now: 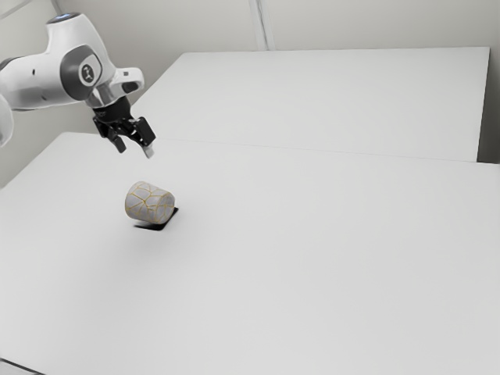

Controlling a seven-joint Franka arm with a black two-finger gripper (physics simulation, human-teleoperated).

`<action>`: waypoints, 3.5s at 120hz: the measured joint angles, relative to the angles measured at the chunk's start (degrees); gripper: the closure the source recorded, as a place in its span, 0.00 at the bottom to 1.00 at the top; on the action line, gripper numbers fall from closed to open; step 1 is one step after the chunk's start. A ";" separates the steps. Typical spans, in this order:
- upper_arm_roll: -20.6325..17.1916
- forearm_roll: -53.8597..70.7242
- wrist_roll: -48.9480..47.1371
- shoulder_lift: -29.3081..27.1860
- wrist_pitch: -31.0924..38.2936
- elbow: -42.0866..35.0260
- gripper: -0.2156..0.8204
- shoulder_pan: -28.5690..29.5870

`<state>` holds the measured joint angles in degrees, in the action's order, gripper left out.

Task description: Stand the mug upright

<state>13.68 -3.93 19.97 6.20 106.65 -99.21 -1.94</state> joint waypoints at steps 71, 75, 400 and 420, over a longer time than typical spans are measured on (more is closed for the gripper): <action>1.27 -16.07 15.40 15.50 -5.31 9.61 0.21 12.62; 1.26 -16.83 16.54 16.71 -6.04 10.41 0.21 13.38; -4.91 -14.73 -6.43 3.79 1.58 -8.55 0.96 3.89; -4.71 -9.43 -17.31 1.78 4.74 -12.66 0.96 1.81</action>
<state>8.97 -13.35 2.66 7.98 111.40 -111.87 -0.13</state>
